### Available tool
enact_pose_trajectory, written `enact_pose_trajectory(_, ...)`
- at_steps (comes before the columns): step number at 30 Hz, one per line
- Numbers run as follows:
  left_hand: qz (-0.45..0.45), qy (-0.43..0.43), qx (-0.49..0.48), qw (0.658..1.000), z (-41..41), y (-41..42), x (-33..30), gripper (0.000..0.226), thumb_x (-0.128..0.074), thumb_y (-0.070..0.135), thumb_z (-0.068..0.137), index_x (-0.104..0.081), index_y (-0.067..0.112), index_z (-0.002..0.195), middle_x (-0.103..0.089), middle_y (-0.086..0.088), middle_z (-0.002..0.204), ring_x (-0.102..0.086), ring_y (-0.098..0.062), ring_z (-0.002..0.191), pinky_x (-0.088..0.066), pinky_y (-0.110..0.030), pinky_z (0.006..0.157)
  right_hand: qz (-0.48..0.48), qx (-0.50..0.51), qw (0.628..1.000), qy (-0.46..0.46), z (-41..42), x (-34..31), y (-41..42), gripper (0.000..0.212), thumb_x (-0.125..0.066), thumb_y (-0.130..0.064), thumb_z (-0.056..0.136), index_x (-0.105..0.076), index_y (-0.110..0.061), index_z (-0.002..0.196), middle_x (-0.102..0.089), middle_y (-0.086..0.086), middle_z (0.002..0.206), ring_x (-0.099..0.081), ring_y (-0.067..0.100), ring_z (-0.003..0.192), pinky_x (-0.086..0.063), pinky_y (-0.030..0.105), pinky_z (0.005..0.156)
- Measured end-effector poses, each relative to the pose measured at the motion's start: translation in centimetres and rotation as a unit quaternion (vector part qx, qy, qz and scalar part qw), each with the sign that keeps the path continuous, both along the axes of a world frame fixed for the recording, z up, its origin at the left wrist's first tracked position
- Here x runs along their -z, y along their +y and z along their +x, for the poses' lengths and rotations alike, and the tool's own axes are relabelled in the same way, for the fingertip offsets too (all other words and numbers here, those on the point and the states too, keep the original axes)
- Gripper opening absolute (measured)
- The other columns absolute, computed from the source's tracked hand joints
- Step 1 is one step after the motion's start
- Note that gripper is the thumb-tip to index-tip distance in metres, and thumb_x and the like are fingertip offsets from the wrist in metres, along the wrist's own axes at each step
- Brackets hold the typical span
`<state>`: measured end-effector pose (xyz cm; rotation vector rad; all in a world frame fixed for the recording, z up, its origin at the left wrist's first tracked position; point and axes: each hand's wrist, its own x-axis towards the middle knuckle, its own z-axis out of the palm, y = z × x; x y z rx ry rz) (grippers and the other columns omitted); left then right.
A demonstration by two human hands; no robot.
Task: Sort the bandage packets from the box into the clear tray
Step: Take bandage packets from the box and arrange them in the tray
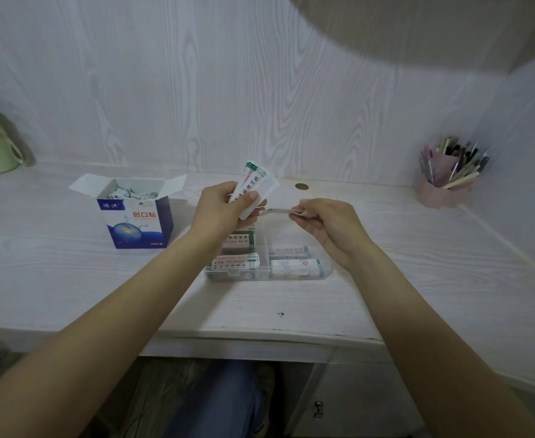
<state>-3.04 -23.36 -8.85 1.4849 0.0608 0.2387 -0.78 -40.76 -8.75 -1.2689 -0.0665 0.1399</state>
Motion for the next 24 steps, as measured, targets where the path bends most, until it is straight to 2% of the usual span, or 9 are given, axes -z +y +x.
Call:
enact_pose_trajectory(4,0.005,0.007,-0.004,1.000,0.1,0.0,0.2,0.011,-0.059,0.009,0.092,-0.061,0.010,0.103,-0.070,-0.003,0.084,-0.070,-0.016,0.074,-0.059,-0.025,0.070,-0.113,-0.019,0.993,-0.034,0.2,0.4,-0.3,0.011,-0.060,0.011,0.084,-0.064,0.000,0.084,-0.064,0.013,0.085,-0.063,0.015,0.076,-0.056,0.017,0.071)
enact_pose_trajectory(7,-0.006,0.014,0.023,1.000,0.0,-0.4,0.2,0.010,-0.059,0.006,0.091,-0.061,0.009,0.100,-0.070,-0.008,0.087,-0.071,-0.018,0.073,-0.059,-0.025,0.067,-0.181,-0.007,0.983,-0.037,0.6,0.5,-0.3,0.023,-0.064,0.012,0.081,-0.064,-0.007,0.094,-0.066,0.013,0.094,-0.064,0.019,0.080,-0.055,0.030,0.081)
enact_pose_trajectory(10,-0.003,0.007,0.031,0.999,0.0,-0.6,0.1,0.011,-0.059,0.005,0.091,-0.061,0.008,0.102,-0.070,-0.009,0.089,-0.071,-0.016,0.075,-0.059,-0.024,0.068,-0.217,-0.018,0.975,-0.041,0.7,0.4,-0.3,0.028,-0.064,0.012,0.081,-0.065,-0.004,0.104,-0.068,0.011,0.092,-0.064,0.021,0.080,-0.054,0.037,0.085)
enact_pose_trajectory(13,-0.008,0.000,0.024,1.000,0.1,-0.6,0.2,0.009,-0.059,0.005,0.091,-0.063,0.008,0.098,-0.070,-0.010,0.090,-0.070,-0.016,0.077,-0.058,-0.021,0.066,-0.231,-0.021,0.972,-0.039,0.6,0.1,-0.3,0.023,-0.064,0.010,0.082,-0.067,-0.003,0.100,-0.070,0.011,0.092,-0.065,0.019,0.080,-0.055,0.034,0.082)
enact_pose_trajectory(17,-0.007,-0.009,0.016,1.000,0.0,-0.6,0.4,0.008,-0.060,0.005,0.090,-0.063,0.008,0.097,-0.070,-0.008,0.090,-0.070,-0.014,0.077,-0.057,-0.019,0.065,-0.226,-0.030,0.974,-0.014,0.5,0.0,-0.1,0.009,-0.066,0.003,0.084,-0.069,-0.003,0.090,-0.070,0.011,0.087,-0.065,0.016,0.072,-0.057,0.027,0.067)
enact_pose_trajectory(20,-0.008,-0.005,0.027,1.000,-0.1,-0.6,0.4,0.008,-0.060,0.005,0.090,-0.064,0.011,0.093,-0.070,-0.006,0.089,-0.071,-0.015,0.079,-0.057,-0.020,0.065,-0.223,-0.018,0.974,-0.021,0.8,0.2,-0.2,0.008,-0.068,0.004,0.082,-0.069,-0.004,0.083,-0.070,0.009,0.082,-0.065,0.015,0.069,-0.056,0.025,0.066)
enact_pose_trajectory(22,-0.008,-0.001,0.026,1.000,-0.1,-0.5,0.4,0.009,-0.059,0.005,0.091,-0.064,0.013,0.092,-0.071,-0.006,0.088,-0.072,-0.016,0.079,-0.058,-0.022,0.067,-0.250,0.001,0.967,-0.043,1.2,0.3,-0.5,0.013,-0.068,0.006,0.081,-0.070,-0.007,0.079,-0.070,0.007,0.079,-0.065,0.015,0.069,-0.056,0.022,0.063)
enact_pose_trajectory(24,-0.007,-0.002,0.015,1.000,-0.1,-0.2,0.4,0.009,-0.060,0.005,0.091,-0.064,0.011,0.096,-0.071,-0.006,0.087,-0.072,-0.016,0.080,-0.059,-0.024,0.069,-0.323,0.031,0.942,-0.082,1.8,0.3,-1.0,0.016,-0.068,0.005,0.081,-0.072,-0.010,0.079,-0.069,0.002,0.077,-0.064,0.012,0.070,-0.049,0.015,0.057)
